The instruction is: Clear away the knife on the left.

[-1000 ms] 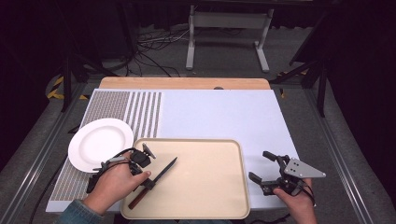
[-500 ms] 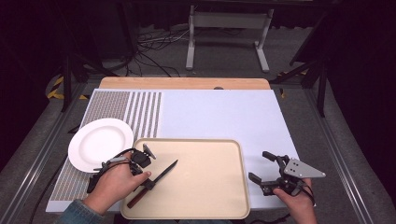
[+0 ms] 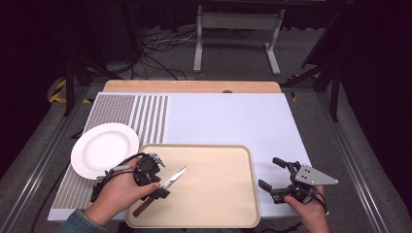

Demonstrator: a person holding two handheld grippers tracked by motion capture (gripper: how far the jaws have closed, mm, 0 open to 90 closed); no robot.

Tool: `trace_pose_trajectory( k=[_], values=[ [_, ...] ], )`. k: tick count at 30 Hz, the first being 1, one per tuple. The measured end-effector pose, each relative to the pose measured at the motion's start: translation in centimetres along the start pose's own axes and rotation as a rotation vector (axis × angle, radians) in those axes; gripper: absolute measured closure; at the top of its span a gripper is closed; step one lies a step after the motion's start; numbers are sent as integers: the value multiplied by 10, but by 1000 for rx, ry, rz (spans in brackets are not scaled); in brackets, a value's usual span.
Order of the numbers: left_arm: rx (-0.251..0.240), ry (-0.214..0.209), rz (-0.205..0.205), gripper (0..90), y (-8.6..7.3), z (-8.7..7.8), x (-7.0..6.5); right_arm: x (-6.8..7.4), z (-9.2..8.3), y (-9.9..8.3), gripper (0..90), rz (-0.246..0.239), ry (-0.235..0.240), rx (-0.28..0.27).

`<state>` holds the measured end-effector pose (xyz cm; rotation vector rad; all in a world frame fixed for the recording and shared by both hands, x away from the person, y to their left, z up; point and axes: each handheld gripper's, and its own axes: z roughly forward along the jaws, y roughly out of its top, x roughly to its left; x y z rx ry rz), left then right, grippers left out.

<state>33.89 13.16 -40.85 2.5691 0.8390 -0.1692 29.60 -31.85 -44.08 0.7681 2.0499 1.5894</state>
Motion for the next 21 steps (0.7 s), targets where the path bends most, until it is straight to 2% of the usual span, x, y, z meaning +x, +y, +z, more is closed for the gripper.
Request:
trace_pose_trajectory(
  k=[2, 4, 5, 6, 7, 9, 11, 13, 15, 21],
  values=[
    [-15, 8, 39, 352, 0, 1, -2, 0, 0, 0, 66, -1, 1, 0],
    [-38, 17, 105, 348, 1, 3, -4, 0, 0, 0, 65, 1, 2, -2],
    [-22, 17, 150, 368, 1, 3, -3, 0, 0, 0, 65, 2, 2, -2],
    [-13, 19, 197, 416, 1, 4, -4, 0, 0, 0, 65, 2, 1, -2],
    [-28, 11, 228, 443, 2, 5, -5, 0, 0, 0, 65, 2, 4, -2],
    [-41, -13, 277, 547, 2, 6, -7, 0, 0, 0, 64, 0, 3, -3],
    [-51, -8, 323, 643, 3, 7, -9, 0, 0, 0, 65, 0, 4, -3],
    [-43, -6, 350, 808, 5, 8, -12, 0, 1, 0, 64, 1, 4, -2],
    [-30, 6, 378, 900, 6, 10, -13, 0, 1, 0, 63, 3, 6, -1],
    [-2, -10, 378, 900, 9, 20, -11, 0, 0, 0, 63, 1, 6, -4]
  ],
)
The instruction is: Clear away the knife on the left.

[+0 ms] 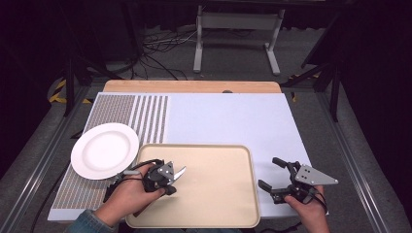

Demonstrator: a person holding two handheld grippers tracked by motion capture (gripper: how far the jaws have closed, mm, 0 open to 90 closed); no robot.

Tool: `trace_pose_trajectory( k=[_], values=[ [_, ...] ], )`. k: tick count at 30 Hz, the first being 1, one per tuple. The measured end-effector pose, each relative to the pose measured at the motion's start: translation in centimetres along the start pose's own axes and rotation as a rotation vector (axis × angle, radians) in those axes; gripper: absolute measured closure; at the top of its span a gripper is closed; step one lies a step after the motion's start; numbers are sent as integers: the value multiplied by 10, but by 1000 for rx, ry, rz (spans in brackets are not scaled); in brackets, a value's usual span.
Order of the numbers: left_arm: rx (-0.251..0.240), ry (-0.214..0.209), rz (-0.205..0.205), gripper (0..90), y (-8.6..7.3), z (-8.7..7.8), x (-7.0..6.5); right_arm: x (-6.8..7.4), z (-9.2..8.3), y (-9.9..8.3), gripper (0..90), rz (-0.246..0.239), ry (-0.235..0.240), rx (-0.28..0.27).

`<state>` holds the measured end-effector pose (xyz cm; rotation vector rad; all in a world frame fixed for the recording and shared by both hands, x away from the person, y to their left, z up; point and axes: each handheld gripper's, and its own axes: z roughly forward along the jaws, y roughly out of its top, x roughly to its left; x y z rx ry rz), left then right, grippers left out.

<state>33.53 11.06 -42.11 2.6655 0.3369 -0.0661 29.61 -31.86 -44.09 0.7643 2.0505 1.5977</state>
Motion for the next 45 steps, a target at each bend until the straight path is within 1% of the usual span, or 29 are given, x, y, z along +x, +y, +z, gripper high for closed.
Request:
trace_pose_trajectory(
  k=[2, 3, 9, 14, 18, 26, 30, 39, 40, 42, 45],
  values=[
    [9, 2, -5, 900, 0, 3, 0, 0, 0, 0, 64, 0, 1, -2],
    [27, 2, -5, 900, 0, 5, 1, 0, 0, 0, 63, 0, 1, -1],
    [44, 7, -15, 900, -3, 7, 4, 0, 0, 0, 64, -1, 2, 1],
    [56, 24, -19, 900, -5, 7, 6, 0, 0, 0, 63, -3, 2, 2],
    [58, 32, -34, 900, -7, 6, 7, 0, 1, -1, 63, -1, 3, 3],
    [60, 40, -53, 900, -13, 3, 10, 0, 1, -1, 63, -3, 8, 3],
    [62, 51, -62, 900, -16, 1, 13, 0, 1, 0, 63, -5, 8, 3],
    [55, 65, -94, 900, -22, -3, 18, 1, 2, -1, 63, -5, 12, 8],
    [53, 60, -92, 900, -23, -3, 19, 1, 2, -1, 63, -6, 13, 9],
    [52, 68, -107, 900, -24, -4, 21, 1, 2, -1, 63, -7, 16, 8],
    [50, 71, -112, 900, -26, -5, 23, 1, 2, -1, 63, -5, 13, 8]
  ],
)
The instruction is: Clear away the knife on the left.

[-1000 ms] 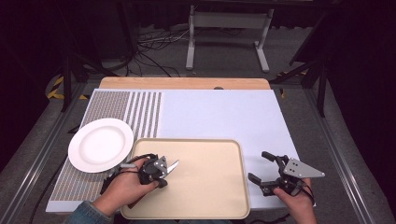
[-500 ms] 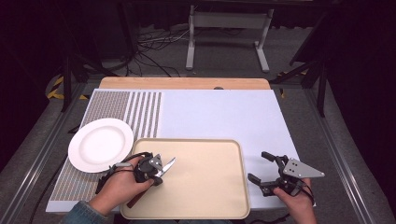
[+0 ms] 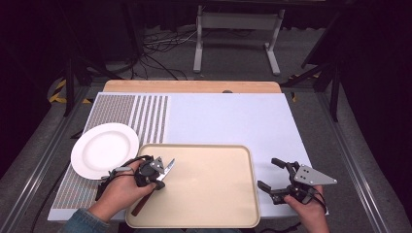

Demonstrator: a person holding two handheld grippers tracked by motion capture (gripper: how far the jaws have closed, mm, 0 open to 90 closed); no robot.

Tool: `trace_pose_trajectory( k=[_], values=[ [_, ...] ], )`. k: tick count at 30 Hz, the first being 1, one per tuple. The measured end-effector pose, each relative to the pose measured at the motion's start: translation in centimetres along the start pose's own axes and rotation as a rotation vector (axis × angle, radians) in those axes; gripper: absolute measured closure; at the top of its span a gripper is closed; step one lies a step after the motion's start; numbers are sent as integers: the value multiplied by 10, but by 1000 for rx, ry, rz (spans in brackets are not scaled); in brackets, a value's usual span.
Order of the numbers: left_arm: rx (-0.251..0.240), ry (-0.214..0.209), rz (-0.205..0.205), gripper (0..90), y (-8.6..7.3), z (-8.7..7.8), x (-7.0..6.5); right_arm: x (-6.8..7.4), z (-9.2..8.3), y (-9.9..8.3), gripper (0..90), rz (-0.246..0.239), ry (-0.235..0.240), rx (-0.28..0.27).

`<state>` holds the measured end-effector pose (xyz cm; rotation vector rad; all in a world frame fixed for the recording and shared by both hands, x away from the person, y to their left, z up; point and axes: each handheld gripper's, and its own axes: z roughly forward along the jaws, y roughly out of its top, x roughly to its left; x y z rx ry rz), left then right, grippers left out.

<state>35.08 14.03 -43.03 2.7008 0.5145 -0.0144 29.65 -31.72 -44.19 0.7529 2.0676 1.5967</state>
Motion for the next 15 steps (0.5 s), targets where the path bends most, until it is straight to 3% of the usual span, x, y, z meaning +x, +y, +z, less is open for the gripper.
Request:
trace_pose_trajectory(
  k=[15],
  values=[
    [7, 22, -38, 900, -7, -4, 4, 0, 1, 0, 63, 1, 2, 1]
  ],
)
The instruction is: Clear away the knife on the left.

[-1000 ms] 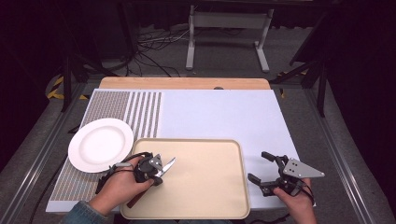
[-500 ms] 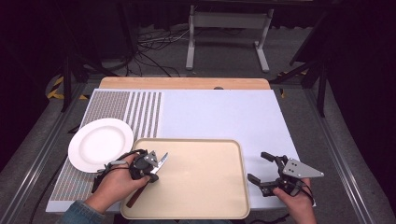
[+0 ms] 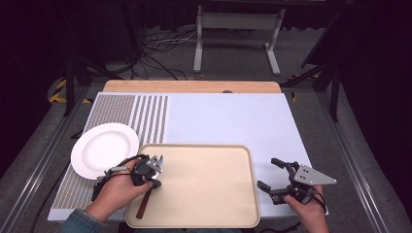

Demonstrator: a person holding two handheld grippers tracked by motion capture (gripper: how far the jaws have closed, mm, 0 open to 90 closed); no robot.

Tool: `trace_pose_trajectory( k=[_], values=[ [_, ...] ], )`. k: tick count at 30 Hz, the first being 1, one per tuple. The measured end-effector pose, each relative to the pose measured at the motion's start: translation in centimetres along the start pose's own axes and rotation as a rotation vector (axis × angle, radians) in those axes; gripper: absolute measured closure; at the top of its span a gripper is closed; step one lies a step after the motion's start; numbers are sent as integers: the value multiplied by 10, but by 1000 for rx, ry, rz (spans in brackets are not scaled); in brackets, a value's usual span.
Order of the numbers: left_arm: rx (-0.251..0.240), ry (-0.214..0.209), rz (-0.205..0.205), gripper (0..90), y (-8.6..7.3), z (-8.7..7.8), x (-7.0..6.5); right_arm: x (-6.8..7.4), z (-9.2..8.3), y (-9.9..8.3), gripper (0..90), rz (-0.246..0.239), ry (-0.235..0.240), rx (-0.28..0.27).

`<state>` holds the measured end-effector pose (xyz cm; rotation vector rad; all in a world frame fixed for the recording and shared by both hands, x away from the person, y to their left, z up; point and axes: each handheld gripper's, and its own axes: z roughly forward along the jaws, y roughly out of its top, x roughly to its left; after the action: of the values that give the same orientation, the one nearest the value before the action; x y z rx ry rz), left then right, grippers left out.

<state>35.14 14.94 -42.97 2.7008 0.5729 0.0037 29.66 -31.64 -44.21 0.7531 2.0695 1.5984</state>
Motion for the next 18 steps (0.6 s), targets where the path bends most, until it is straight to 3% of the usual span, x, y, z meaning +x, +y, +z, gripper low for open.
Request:
trace_pose_trajectory(
  k=[18],
  values=[
    [7, 7, -28, 900, -6, -3, 4, 0, 1, 0, 63, 0, 2, 1]
  ],
)
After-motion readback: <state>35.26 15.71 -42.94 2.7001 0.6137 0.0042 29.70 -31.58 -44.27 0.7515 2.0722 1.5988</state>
